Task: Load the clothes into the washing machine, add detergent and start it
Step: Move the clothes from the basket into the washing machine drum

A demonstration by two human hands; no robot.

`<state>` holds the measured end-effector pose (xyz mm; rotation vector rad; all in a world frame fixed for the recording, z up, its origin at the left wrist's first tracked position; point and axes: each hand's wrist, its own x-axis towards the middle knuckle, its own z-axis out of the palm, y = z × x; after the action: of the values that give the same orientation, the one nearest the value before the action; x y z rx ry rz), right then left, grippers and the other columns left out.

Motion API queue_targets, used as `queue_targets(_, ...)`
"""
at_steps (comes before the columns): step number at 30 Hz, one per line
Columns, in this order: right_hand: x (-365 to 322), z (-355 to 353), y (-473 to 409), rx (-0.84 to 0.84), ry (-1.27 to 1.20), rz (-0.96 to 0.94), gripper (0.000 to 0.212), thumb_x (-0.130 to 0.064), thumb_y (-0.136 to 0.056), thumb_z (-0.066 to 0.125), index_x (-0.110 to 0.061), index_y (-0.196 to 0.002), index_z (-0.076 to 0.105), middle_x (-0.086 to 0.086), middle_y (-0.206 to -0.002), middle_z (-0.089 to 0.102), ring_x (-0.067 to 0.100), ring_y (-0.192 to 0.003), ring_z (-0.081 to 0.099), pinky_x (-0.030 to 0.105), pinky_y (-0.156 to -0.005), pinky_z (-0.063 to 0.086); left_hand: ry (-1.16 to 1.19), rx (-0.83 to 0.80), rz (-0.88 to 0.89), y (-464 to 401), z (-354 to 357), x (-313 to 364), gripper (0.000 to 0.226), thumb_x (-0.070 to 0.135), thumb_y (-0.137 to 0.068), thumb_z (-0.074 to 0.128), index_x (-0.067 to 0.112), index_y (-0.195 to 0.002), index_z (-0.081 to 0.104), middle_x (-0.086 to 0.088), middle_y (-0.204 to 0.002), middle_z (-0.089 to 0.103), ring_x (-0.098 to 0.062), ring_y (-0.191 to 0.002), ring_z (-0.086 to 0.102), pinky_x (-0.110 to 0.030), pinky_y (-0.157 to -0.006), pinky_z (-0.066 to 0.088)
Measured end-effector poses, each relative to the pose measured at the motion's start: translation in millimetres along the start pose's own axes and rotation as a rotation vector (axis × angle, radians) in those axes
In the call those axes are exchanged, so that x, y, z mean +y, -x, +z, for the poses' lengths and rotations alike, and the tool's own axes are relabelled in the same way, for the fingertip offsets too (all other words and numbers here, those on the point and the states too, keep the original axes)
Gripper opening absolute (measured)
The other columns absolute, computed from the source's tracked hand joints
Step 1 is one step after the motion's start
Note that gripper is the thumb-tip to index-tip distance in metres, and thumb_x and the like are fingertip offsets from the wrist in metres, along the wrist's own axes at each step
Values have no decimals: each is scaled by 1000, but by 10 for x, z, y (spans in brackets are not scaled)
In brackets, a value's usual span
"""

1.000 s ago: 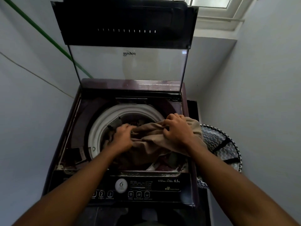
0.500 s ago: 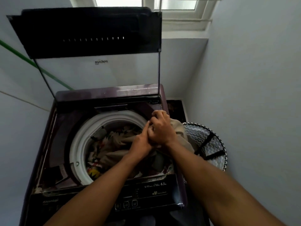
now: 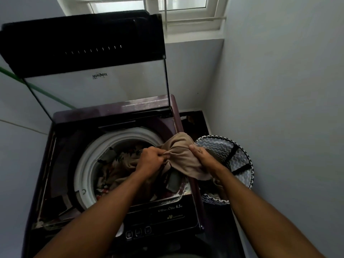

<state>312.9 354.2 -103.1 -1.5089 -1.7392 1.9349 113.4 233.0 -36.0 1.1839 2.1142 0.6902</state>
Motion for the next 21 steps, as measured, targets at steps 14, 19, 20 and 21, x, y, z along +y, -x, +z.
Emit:
queue_targets(14, -1460, 27, 40, 125, 84, -176, 56, -62, -77, 68, -6, -77, 75, 1, -72, 69, 14, -66, 59, 35, -67, 50, 162, 228, -124, -97, -251, 83, 17, 30, -88, 71, 16, -93, 79, -1, -76, 75, -3, -70, 60, -19, -53, 37)
queue_targets(19, -1826, 432, -30, 69, 64, -207, 47, -55, -84, 68, -10, -72, 75, 0, -71, 69, 13, -67, 61, 38, -71, 54, 242, 296, -151, -41, -471, -106, 23, 32, -88, 70, 16, -72, 74, -2, -63, 65, -3, -64, 51, -17, -47, 35)
queue_targets(20, -1845, 526, -36, 68, 48, -206, 45, -53, -86, 68, -11, -73, 75, 0, -73, 70, 13, -68, 62, 39, -74, 54, 232, 300, -160, -20, -502, -170, 27, 34, -88, 70, 13, -71, 72, -4, -62, 65, -3, -63, 50, -21, -49, 38)
queue_targets(21, -1842, 627, -46, 61, 39, -203, 43, -52, -87, 67, -12, -76, 76, -1, -75, 71, 12, -70, 63, 37, -75, 53, 224, 309, -173, 4, -530, -241, 29, 35, -88, 69, 10, -73, 73, -6, -64, 67, -4, -64, 52, -27, -53, 42)
